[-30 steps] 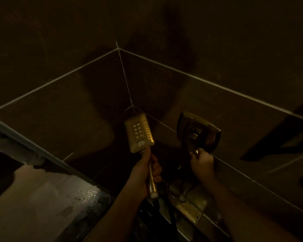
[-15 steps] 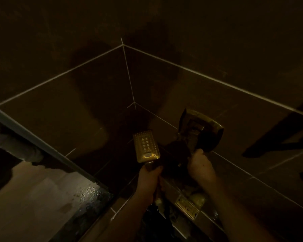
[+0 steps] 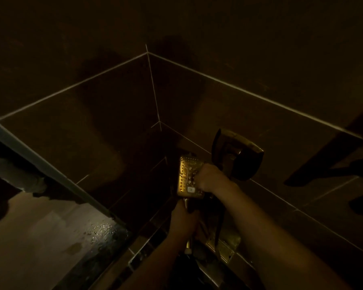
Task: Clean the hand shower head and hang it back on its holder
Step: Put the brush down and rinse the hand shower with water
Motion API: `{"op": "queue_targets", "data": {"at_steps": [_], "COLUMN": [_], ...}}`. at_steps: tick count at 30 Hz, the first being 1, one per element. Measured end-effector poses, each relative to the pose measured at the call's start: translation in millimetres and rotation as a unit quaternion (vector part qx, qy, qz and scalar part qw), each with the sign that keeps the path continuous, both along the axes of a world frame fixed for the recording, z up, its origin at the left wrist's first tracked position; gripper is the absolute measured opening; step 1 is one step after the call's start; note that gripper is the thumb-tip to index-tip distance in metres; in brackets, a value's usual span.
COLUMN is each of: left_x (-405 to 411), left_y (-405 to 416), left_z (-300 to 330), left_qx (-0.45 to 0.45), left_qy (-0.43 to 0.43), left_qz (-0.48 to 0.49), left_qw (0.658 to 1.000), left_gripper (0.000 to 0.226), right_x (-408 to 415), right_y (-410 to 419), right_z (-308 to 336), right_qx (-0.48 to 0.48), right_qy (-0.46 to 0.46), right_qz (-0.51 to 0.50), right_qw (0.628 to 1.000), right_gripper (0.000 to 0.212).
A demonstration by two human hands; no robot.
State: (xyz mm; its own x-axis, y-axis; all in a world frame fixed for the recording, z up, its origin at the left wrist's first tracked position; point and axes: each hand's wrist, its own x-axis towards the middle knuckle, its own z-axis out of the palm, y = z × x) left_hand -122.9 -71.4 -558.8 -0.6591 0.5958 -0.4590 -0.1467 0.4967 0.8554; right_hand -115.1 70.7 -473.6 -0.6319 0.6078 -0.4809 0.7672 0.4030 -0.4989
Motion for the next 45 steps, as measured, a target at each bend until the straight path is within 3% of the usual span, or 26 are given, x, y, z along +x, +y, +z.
{"op": "queue_targets", "data": {"at_steps": [7,10,14,18,21,23,25,27,29,39,45], "left_x": [-9.0,-12.9,-9.3,-9.6,-14.2,-16.5,-18.4,-20.4,-23.5,-26.8,-27.2], "left_y": [-1.6,-2.7,-4.9,-2.4,-0.5,-2.0,-6.4,-11.9,-14.4,-12.8,-12.0], "left_z": [11.3,12.1,13.7,15.4,19.9,23.9,32.7,37.9,39.9,45.7,49.3], "left_qx": [0.011,0.009,0.000,0.005,0.012,0.039,0.071,0.076,0.076,0.060,0.064], "left_qy": [0.013,-0.006,-0.003,0.009,0.022,-0.016,-0.074,-0.098,-0.113,-0.130,-0.134], "left_qz": [-0.002,-0.003,-0.012,-0.014,-0.030,-0.015,0.003,-0.002,0.004,-0.002,0.024], "left_qw": [1.000,1.000,1.000,1.000,0.999,0.999,0.995,0.992,0.991,0.990,0.989], "left_gripper": [0.020,0.027,0.028,0.027,0.016,0.017,0.019,0.020,0.019,0.019,0.015], "right_x": [16.6,20.7,1.0,-8.8,-1.5,11.8,30.3,49.9,65.4,70.9,66.5], "right_y": [-23.1,-12.0,1.7,-7.7,-14.9,-9.5,5.7,21.8,34.7,55.7,54.8], "right_z": [9.1,12.0,20.2,20.7,8.0,1.9,-7.8,-20.8,-36.4,-56.0,-59.2], "right_qx": [-0.023,0.017,0.081,0.084,0.045,0.032,0.037,0.048,0.056,0.051,0.128], "right_qy": [-0.087,-0.057,-0.015,-0.051,-0.060,-0.023,0.024,0.035,0.029,0.056,0.018], "right_qz": [0.196,0.154,0.067,0.185,0.217,0.169,0.042,-0.089,-0.149,-0.175,-0.149], "right_qw": [0.977,0.986,0.994,0.978,0.973,0.985,0.998,0.994,0.987,0.982,0.980], "right_gripper": [0.034,0.027,0.039,0.031,0.028,0.029,0.026,0.025,0.032,0.026,0.023]}}
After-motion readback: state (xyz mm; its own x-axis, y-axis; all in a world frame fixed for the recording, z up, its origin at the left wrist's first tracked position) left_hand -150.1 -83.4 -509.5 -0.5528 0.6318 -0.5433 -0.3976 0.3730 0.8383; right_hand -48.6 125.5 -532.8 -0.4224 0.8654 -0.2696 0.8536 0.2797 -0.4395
